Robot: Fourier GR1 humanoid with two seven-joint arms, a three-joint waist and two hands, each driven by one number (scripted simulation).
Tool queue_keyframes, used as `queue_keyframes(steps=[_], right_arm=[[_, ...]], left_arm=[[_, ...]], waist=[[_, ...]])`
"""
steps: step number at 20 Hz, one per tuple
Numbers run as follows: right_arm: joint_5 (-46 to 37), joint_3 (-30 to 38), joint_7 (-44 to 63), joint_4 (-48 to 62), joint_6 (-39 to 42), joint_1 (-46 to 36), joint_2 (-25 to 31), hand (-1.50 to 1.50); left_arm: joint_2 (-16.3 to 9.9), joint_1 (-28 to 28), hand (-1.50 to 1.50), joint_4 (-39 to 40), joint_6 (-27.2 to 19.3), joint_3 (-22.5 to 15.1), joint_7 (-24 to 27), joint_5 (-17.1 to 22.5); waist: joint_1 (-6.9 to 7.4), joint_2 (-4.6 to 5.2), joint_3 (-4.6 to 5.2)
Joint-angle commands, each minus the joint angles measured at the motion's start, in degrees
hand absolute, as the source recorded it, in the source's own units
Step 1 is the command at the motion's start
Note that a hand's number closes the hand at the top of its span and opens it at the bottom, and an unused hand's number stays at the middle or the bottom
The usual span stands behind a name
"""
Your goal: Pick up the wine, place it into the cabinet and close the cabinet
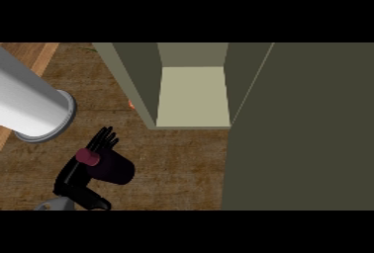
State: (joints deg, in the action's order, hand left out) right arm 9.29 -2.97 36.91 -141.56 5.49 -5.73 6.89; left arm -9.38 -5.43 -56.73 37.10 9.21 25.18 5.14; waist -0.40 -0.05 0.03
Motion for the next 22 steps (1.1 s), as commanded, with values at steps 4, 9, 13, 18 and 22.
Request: queue_keyframes(steps=[4,9,13,18,22], right_arm=[[3.21,-0.62,1.53,-10.06,0.78,6.33,-0.89,-1.50],[2.92,0.46,5.61,-7.37,-2.01,-1.86,-0.39,-1.50],[6.11,3.24,5.08,-7.01,-0.30,-0.93,0.71,-1.50],[6.58,2.82,1.11,-6.53,1.79,3.98,-0.59,-1.50],[4.77,1.89,2.90,-8.88,1.01,4.18,-0.95,-1.50]], left_arm=[[1.29,-4.30,-1.50,7.83,-0.08,-0.45,4.71,-1.22],[0.79,-6.02,1.50,12.48,2.69,-0.48,7.04,-0.16],[0.58,-3.10,1.50,7.03,7.34,-2.55,4.31,2.18],[0.75,-2.28,1.50,6.13,4.10,-6.93,11.00,-3.80],[0.75,-1.54,1.50,2.14,-6.22,-8.31,15.84,-8.64]], waist=[[-0.46,0.01,-0.01],[-0.20,0.05,0.04],[0.08,-0.10,-0.03],[-0.05,-0.08,-0.05],[-0.10,-0.21,-0.04]])
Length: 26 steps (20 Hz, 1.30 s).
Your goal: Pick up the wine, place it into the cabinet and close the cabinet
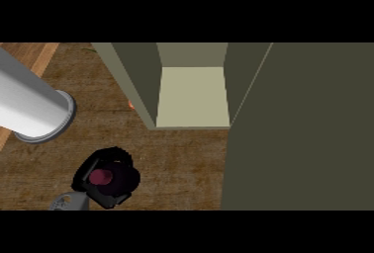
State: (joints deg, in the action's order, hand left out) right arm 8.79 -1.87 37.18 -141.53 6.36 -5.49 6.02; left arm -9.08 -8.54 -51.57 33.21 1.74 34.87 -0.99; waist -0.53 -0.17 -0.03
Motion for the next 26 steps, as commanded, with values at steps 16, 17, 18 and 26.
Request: queue_keyframes(steps=[16,17,18,26], right_arm=[[5.08,1.02,3.80,-6.64,0.59,0.79,-0.38,-1.50],[5.67,2.37,-0.78,-4.98,2.69,4.99,-0.92,-1.50],[6.13,2.49,2.54,-4.02,0.52,-0.70,-0.62,-1.50],[-0.91,-3.22,3.09,-4.99,-1.23,0.33,-3.35,-1.50]], left_arm=[[3.74,11.03,1.50,-26.32,-21.22,9.96,0.38,6.82],[4.74,11.15,1.50,-25.19,-18.17,9.49,-0.07,9.25],[3.77,10.44,1.50,-28.09,-17.17,9.69,-4.14,10.98],[8.29,17.20,1.50,-48.81,-20.12,1.48,-17.65,11.44]], waist=[[0.76,-0.12,-0.02],[0.51,-0.01,-0.03],[0.75,-0.03,-0.01],[0.82,-0.03,0.02]])
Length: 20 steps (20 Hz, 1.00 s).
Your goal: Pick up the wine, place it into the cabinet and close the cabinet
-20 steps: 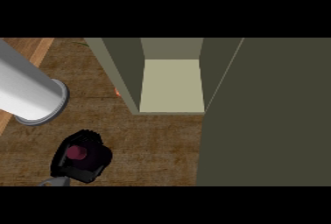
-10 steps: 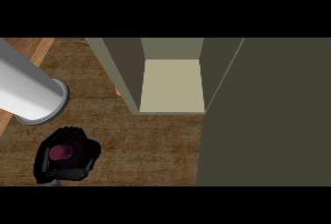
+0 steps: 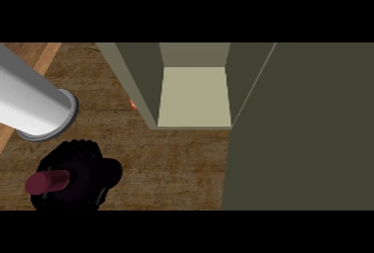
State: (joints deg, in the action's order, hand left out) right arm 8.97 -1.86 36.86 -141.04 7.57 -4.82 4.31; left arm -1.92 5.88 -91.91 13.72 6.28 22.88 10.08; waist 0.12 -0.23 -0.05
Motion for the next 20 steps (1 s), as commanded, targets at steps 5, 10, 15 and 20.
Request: queue_keyframes(steps=[5,10,15,20], right_arm=[[9.26,4.89,3.85,-7.26,0.88,1.03,2.20,-1.50],[7.40,3.51,2.08,-7.23,1.24,2.20,0.98,-1.50],[6.24,3.50,2.76,-4.65,-0.09,-0.75,0.57,-1.50],[5.69,2.53,2.88,-3.88,0.22,-1.29,0.09,-1.50]], left_arm=[[1.87,-2.62,1.50,-12.38,-7.77,-8.76,-14.87,-2.00],[1.90,-6.79,1.50,-16.12,-12.35,-14.12,-22.02,-1.42],[1.91,-13.37,1.50,-15.00,-23.89,-22.91,-23.78,-1.82],[1.91,-20.76,1.50,-13.56,-34.94,-29.52,-27.84,-3.19]], waist=[[-0.47,0.07,0.01],[-0.59,0.08,0.01],[-0.66,0.17,0.04],[-0.73,0.18,0.03]])
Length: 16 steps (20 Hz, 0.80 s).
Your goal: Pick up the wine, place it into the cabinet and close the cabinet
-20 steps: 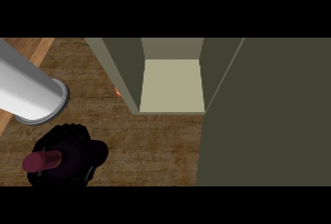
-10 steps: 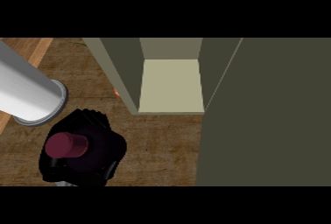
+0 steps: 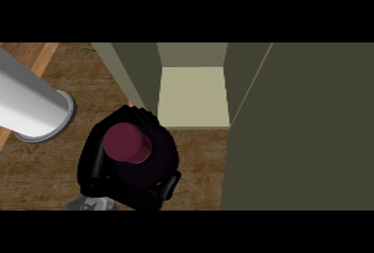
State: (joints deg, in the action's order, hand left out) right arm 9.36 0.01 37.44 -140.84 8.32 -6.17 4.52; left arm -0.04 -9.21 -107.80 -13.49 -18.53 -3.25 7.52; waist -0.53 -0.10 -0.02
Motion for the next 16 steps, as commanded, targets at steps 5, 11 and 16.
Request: queue_keyframes(steps=[5,11,16], right_arm=[[7.08,2.90,0.64,-4.16,1.78,2.98,0.77,-1.50],[6.78,1.87,3.20,-7.63,0.71,4.07,-0.38,-1.50],[5.08,-0.23,-1.20,-7.55,2.91,8.28,-1.96,-1.50]], left_arm=[[0.04,-12.93,1.50,5.96,-14.55,-6.13,-4.04,-0.93],[0.04,-16.78,1.50,9.24,-22.61,-10.16,-3.87,-3.32],[0.04,-20.75,1.50,14.15,-24.41,-9.98,-3.27,-1.33]], waist=[[-0.14,0.06,-0.01],[-0.27,-0.05,0.01],[-0.39,-0.01,0.00]])
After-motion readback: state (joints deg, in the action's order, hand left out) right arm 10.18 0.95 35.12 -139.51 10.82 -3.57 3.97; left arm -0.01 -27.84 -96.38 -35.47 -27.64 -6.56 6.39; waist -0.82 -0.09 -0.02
